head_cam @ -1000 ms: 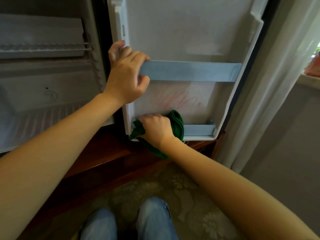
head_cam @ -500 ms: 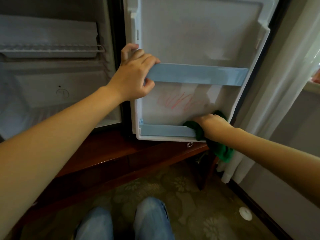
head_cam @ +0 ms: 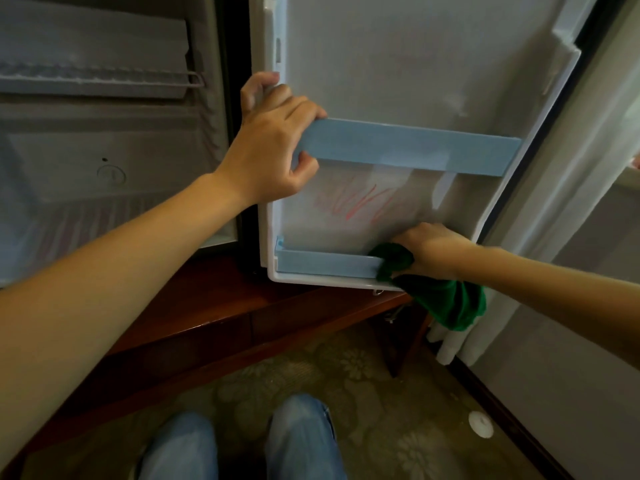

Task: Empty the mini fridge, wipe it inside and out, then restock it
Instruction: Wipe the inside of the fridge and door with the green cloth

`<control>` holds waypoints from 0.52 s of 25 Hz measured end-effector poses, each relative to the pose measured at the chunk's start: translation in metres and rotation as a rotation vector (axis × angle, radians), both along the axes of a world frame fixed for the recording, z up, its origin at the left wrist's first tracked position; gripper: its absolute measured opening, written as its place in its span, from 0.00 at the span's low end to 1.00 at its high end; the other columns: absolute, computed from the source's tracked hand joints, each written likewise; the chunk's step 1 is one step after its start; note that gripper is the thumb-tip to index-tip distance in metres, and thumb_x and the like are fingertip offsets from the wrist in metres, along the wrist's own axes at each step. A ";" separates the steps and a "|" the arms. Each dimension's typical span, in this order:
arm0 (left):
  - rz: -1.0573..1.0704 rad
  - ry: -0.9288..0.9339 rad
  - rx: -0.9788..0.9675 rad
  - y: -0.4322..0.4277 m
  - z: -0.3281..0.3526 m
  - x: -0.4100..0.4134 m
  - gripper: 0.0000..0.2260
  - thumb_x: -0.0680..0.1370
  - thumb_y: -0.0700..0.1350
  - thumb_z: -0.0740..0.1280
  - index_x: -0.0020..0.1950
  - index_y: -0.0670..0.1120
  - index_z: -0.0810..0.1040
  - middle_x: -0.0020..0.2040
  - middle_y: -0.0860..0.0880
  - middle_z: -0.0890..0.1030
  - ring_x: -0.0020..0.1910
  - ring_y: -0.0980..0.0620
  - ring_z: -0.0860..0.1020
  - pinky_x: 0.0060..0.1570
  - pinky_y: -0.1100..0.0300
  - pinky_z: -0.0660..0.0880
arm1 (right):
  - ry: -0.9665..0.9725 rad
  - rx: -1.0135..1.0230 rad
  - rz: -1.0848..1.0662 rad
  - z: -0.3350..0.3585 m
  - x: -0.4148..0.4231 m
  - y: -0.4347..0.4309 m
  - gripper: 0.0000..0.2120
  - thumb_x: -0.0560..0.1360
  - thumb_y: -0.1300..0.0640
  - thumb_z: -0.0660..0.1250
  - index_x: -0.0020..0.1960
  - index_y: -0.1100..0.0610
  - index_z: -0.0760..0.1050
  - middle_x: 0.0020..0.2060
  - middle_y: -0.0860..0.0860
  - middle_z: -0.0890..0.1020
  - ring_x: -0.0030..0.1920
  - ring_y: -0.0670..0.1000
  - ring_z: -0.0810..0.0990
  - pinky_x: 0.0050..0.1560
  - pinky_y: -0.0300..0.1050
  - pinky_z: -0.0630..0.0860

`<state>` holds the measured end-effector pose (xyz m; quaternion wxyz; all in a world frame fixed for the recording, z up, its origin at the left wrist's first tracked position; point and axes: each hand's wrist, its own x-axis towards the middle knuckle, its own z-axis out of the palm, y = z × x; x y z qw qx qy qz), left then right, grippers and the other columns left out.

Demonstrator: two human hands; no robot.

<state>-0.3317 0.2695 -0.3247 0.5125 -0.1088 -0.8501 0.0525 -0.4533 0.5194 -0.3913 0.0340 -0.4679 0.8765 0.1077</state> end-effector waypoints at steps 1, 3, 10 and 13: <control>-0.003 -0.002 -0.009 -0.002 0.001 0.001 0.15 0.68 0.45 0.59 0.51 0.40 0.76 0.43 0.45 0.78 0.48 0.48 0.70 0.65 0.56 0.51 | -0.010 0.085 0.004 0.003 -0.002 -0.003 0.20 0.75 0.49 0.67 0.66 0.50 0.71 0.60 0.50 0.77 0.59 0.52 0.75 0.62 0.47 0.72; -0.017 -0.016 -0.016 -0.002 0.002 0.001 0.16 0.68 0.45 0.59 0.51 0.40 0.76 0.43 0.45 0.77 0.48 0.47 0.70 0.66 0.56 0.51 | 0.021 0.165 0.032 0.002 -0.002 -0.005 0.19 0.77 0.54 0.65 0.68 0.51 0.68 0.63 0.51 0.75 0.61 0.52 0.73 0.65 0.46 0.69; -0.016 -0.022 -0.015 -0.001 0.002 0.003 0.18 0.68 0.48 0.59 0.52 0.40 0.76 0.44 0.45 0.77 0.48 0.47 0.70 0.65 0.54 0.52 | 0.254 -0.049 0.013 -0.017 0.017 -0.003 0.27 0.74 0.34 0.60 0.67 0.49 0.70 0.62 0.49 0.76 0.61 0.54 0.75 0.59 0.49 0.75; -0.022 -0.017 -0.004 0.002 0.001 0.003 0.18 0.68 0.48 0.59 0.51 0.40 0.76 0.44 0.45 0.77 0.48 0.47 0.71 0.65 0.53 0.53 | 0.296 -0.119 0.004 -0.019 0.037 -0.029 0.30 0.72 0.31 0.60 0.65 0.49 0.73 0.61 0.51 0.78 0.60 0.56 0.76 0.56 0.51 0.76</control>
